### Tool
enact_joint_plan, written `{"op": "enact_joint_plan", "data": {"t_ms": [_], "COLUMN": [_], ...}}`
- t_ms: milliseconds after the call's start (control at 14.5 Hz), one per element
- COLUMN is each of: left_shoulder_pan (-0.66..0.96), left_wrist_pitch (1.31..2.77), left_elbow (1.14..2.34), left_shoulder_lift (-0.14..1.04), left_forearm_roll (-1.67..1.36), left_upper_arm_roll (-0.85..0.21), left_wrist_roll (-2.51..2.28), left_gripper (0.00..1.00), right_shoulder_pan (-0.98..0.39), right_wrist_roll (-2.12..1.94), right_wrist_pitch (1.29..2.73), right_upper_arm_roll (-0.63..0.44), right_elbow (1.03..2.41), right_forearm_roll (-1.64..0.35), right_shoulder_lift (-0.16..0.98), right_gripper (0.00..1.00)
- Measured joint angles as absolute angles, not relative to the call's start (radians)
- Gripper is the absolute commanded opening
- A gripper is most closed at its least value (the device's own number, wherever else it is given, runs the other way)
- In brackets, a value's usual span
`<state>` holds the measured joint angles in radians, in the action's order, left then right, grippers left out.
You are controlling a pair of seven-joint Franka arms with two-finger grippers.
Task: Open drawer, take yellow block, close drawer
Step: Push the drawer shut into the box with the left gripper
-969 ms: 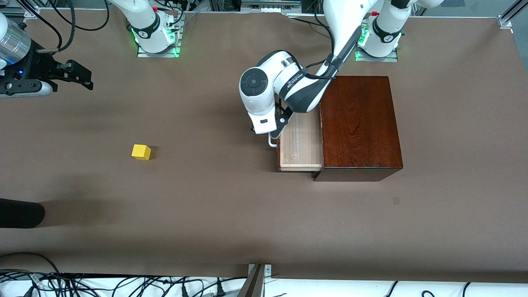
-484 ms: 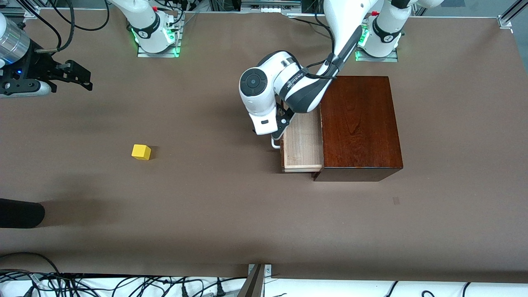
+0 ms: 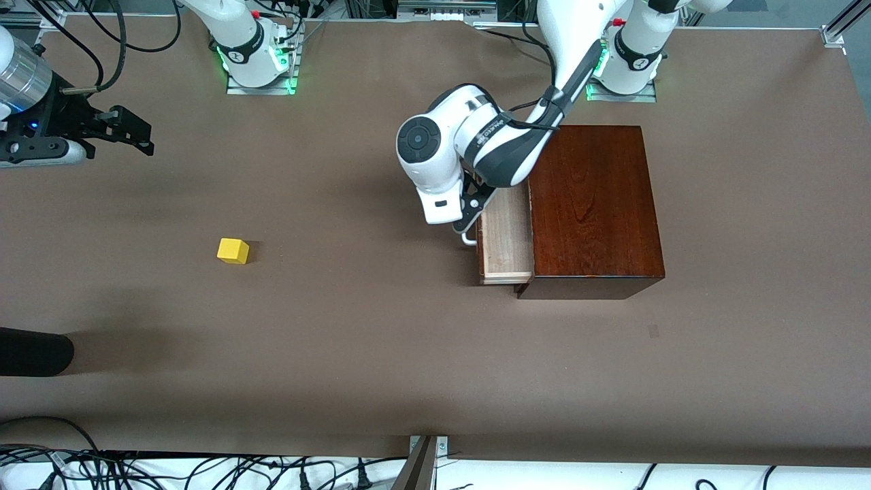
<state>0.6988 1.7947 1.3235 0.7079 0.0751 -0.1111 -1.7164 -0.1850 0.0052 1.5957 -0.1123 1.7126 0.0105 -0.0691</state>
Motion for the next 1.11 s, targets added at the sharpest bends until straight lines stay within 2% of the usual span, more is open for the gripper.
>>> {"op": "enact_joint_plan", "data": {"t_ms": [623, 900, 1107], "left_shoulder_pan": [0.565, 0.548, 0.542], "left_wrist_pitch": [1.816, 1.842, 1.845], "left_elbow": [1.527, 1.552, 1.548], "left_shoulder_lift": [0.590, 0.569, 0.516], "left_forearm_roll": [0.078, 0.069, 0.010], "left_upper_arm_roll": [-0.107, -0.120, -0.119], "left_wrist_roll": [-1.515, -1.489, -1.489], "left_gripper": [0.00, 0.00, 0.13], "right_shoulder_pan": [-0.190, -0.191, -0.191], "right_wrist_roll": [0.005, 0.005, 0.005], "right_wrist_pitch": [1.601, 1.602, 1.606], "right_upper_arm_roll": [-0.092, -0.092, -0.092], "right_elbow": [1.704, 1.701, 1.701], "right_forearm_roll": [0.011, 0.014, 0.018], "right_shoulder_lift": [-0.036, -0.034, -0.031], "right_gripper": [1.00, 1.00, 1.00]}}
